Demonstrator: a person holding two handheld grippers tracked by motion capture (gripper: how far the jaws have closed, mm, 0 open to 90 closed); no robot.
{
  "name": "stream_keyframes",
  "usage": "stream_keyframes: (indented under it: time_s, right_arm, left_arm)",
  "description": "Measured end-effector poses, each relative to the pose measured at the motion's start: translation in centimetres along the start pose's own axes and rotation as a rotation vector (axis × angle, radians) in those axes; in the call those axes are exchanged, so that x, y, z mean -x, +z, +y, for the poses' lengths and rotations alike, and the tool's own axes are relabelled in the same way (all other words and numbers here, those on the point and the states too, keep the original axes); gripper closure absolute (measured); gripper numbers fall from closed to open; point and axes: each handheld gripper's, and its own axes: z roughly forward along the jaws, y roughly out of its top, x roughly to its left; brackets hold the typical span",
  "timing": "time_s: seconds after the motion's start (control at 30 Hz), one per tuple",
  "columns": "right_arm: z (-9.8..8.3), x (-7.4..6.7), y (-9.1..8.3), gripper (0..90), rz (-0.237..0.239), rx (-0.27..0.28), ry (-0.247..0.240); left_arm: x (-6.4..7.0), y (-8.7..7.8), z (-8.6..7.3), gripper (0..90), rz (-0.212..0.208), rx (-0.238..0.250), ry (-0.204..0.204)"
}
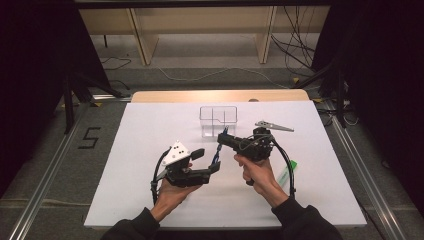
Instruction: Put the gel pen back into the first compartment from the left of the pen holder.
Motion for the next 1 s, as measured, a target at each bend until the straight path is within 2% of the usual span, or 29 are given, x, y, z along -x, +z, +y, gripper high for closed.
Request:
stream_keyframes:
  time_s: [0.17,0.53,0.67,0.9,1.0]
  right_arm:
    - [0.7,0.5,0.0,80.2,-0.040,0.008,-0.027]
    - [3.2,1.1,1.5,80.1,-0.126,0.041,-0.112]
    - [4.3,1.2,2.2,80.2,-0.146,0.050,-0.129]
    - [5.9,1.5,3.6,80.1,-0.173,0.070,-0.158]
    - [6.6,1.7,4.4,80.1,-0.195,0.075,-0.178]
  left_arm:
    - [-1.2,-1.4,-0.3,24.7,0.030,-0.028,0.012]
    - [-3.3,-3.9,-1.3,22.9,0.104,-0.075,-0.043]
    - [-3.6,-4.3,-1.5,22.8,0.118,-0.084,-0.055]
    - [-3.3,-4.4,-2.0,22.3,0.113,-0.115,-0.054]
    - [-2.9,-4.3,-2.2,21.6,0.116,-0.136,-0.023]
